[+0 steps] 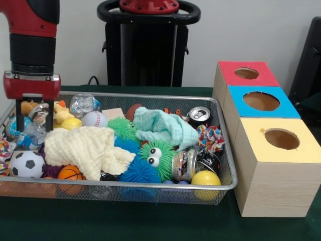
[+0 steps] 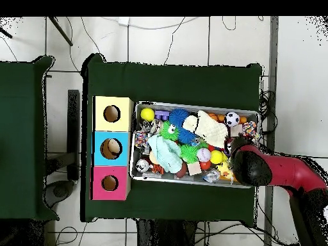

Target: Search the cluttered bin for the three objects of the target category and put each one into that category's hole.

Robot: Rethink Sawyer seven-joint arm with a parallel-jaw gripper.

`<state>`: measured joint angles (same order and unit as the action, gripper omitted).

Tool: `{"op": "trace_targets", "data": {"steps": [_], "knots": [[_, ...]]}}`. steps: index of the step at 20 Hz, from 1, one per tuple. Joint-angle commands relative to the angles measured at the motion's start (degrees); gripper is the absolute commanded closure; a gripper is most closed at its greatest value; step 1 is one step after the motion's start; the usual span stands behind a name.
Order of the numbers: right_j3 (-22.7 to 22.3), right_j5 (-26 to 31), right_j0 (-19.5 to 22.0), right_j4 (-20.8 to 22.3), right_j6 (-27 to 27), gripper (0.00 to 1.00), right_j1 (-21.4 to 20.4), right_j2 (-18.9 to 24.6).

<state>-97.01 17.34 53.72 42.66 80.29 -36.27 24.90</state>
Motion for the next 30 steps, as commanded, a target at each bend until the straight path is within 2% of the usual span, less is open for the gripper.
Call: {"op": "trace_targets", "data": {"steps": [1, 17, 23, 30], "knots": [[-6.0, -1.4, -0.8, 3.4, 1.3, 0.0, -1.5, -0.6], [-3.8, -4.4, 0.4, 5.6, 0.1, 0.0, 2.6, -0.8], [-2.7, -3.2, 3.0, 6.2, -2.3, 0.0, 3.8, 1.5], [-1.8, -1.7, 4.0, 6.5, -3.2, 0.0, 4.3, 2.9]]}}
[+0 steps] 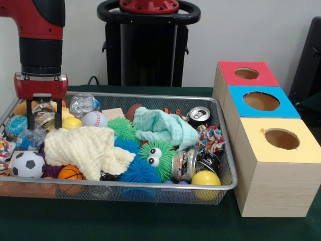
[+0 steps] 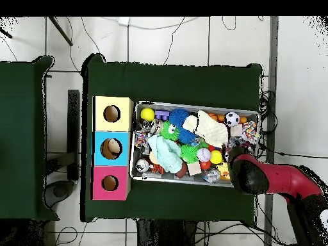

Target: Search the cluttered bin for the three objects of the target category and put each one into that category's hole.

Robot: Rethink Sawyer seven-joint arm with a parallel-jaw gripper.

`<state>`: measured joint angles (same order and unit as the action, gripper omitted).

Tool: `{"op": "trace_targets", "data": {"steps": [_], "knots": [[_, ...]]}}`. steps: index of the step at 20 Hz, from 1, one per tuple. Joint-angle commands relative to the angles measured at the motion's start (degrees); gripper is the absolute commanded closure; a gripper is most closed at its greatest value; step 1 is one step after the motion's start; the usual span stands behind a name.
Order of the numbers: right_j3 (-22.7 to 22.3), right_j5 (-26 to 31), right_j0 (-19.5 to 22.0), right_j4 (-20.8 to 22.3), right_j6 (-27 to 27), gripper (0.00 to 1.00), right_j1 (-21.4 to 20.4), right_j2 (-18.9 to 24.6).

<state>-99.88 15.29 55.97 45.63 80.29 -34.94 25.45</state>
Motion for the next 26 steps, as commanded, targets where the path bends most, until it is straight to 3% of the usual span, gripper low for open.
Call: {"op": "trace_targets", "data": {"steps": [1, 26], "knots": [[1.2, 0.6, 2.0, 3.4, -3.4, 0.0, 3.0, 2.6], [3.9, 0.0, 3.0, 7.0, -5.6, 0.0, 0.6, 3.0]]}}
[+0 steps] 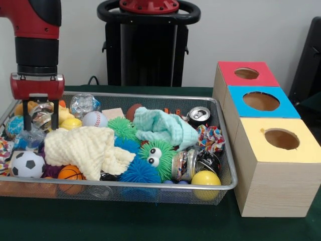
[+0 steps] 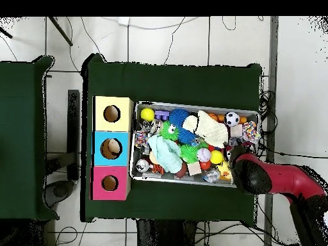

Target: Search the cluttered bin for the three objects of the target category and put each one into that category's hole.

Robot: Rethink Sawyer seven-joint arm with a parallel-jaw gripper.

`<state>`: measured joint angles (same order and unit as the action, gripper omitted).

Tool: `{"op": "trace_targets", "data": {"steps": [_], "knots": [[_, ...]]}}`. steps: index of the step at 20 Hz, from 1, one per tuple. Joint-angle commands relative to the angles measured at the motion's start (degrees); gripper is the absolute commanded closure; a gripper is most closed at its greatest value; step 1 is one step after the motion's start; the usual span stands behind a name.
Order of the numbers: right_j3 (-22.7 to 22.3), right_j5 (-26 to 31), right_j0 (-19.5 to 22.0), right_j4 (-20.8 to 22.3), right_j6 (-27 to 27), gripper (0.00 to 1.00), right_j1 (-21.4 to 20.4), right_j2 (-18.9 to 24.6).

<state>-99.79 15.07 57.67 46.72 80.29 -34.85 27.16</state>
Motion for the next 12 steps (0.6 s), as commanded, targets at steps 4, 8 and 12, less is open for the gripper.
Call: {"op": "trace_targets", "data": {"steps": [4, 8, 12], "knots": [[4.1, -0.4, 0.9, 7.1, -4.9, 0.0, 0.1, 0.8], [4.8, 0.1, 1.6, 7.9, -5.7, 0.0, -0.1, 1.5], [5.4, -0.2, 1.7, 9.1, -5.9, 0.0, 0.0, 1.9]]}}
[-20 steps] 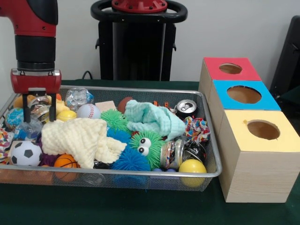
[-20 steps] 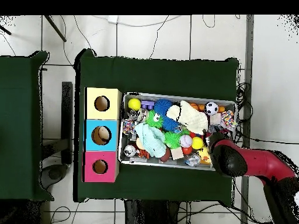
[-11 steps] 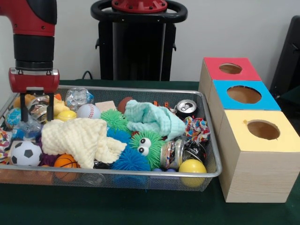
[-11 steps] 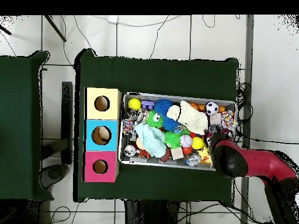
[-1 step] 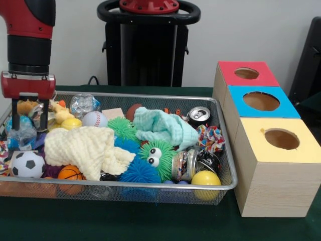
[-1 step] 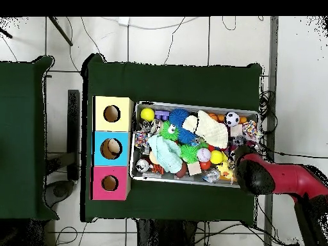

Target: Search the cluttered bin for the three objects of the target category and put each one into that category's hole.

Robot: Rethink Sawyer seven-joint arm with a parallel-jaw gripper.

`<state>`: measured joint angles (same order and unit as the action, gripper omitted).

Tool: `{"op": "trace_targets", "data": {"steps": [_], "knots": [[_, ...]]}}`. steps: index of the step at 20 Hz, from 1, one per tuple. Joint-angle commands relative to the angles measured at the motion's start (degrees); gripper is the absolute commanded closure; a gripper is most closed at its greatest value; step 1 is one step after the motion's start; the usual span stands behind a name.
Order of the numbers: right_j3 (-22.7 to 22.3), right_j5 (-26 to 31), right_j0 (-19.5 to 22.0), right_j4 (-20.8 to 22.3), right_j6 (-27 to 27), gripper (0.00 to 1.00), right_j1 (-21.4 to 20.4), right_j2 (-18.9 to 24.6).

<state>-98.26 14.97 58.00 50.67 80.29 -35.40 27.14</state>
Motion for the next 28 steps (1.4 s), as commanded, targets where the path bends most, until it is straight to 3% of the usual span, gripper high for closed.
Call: {"op": "trace_targets", "data": {"steps": [1, 19, 20, 28], "knots": [[4.0, -0.2, 1.3, 5.4, -5.7, 0.0, 0.6, 1.8], [3.7, -0.4, 1.9, 6.6, -5.2, 0.0, 0.2, 2.6], [3.2, 0.1, 3.0, 6.0, -6.3, 1.0, 0.4, 3.8], [3.6, -0.6, 0.5, 7.6, -4.1, 1.0, -0.3, 1.2]]}}
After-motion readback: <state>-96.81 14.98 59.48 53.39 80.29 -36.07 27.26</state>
